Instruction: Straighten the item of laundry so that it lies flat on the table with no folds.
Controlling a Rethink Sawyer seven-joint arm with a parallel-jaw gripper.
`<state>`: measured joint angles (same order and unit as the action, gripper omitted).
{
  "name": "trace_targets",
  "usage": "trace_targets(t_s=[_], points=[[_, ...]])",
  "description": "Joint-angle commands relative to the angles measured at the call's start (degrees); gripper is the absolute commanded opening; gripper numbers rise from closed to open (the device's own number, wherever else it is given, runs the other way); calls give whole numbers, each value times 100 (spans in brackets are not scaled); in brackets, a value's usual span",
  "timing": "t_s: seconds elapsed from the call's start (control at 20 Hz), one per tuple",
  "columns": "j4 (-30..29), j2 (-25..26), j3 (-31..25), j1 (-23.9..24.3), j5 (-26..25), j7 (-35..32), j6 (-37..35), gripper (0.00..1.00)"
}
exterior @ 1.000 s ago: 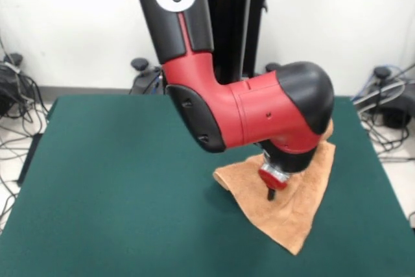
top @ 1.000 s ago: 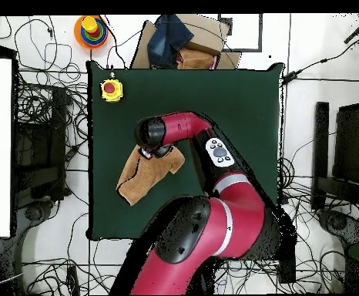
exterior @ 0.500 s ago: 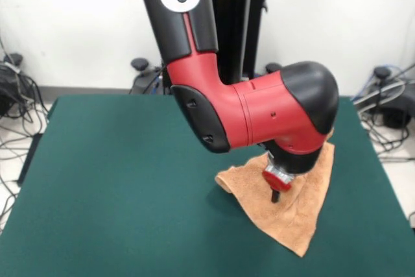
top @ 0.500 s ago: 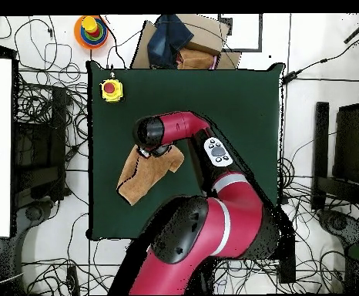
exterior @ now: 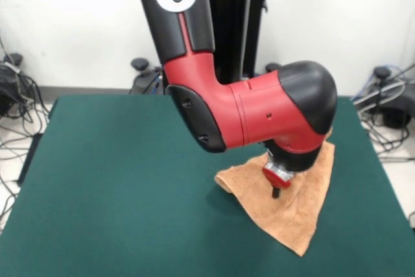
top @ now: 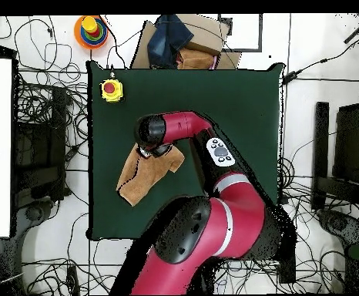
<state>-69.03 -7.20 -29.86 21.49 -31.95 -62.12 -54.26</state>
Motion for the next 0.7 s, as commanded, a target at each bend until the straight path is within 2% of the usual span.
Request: trace_targets(t_s=[0.05, 0.3, 0.55, 0.7], points=[[-392, -161, -312, 76, 379, 567, -809, 100], [-745, -362, -305, 150, 519, 483, -862, 100], [-722, -160, -289, 161, 502, 480, -632, 100], [-812, -87, -360, 237, 667, 540, -792, 100]])
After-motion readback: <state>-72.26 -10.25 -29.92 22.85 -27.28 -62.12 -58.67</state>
